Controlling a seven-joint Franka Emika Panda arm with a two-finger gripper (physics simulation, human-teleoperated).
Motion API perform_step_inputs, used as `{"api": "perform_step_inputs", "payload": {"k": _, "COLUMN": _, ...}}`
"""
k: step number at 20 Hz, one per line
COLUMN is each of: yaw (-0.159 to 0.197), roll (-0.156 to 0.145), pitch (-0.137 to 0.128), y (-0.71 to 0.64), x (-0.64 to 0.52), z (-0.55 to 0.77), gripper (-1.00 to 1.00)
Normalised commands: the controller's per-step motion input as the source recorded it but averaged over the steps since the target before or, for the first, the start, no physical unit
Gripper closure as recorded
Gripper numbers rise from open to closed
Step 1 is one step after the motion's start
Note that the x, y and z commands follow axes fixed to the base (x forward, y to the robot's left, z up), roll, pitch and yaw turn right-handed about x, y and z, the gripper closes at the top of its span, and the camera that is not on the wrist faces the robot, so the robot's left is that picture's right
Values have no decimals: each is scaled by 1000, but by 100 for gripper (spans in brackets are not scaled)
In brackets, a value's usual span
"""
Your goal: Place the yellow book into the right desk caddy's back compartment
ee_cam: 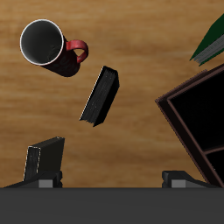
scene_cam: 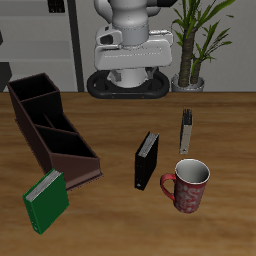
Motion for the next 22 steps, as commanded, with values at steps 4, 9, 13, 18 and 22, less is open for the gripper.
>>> {"api": "perform_step_inputs", "payload": {"k": 4, "yaw": 7, "roll": -15, "pitch": -17, "y": 42, "x": -57, "z": -11, "gripper": -100}}
{"api": "perform_step_inputs", "payload": {"k": 9, "yaw": 5, "roll": -32, "pitch": -11, "y": 95, "x": 44, "z": -68, "gripper": -100}}
{"api": "perform_step_inputs", "payload": {"k": 13, "yaw": -12, "roll": -38, "pitch": -17, "y": 50, "x": 44, "z": -11, "gripper": -100}}
{"api": "perform_step_inputs", "payload": {"k": 18, "yaw": -42, "roll": -62, "pitch": -32, "y": 177, "x": -80, "z": -119, "gripper": -100}}
{"api": "perform_step_inputs", "payload": {"k": 22, "yaw": -18, "roll": -30, "pitch": -28, "y": 243, "x": -159, "z": -126, "gripper": -100}}
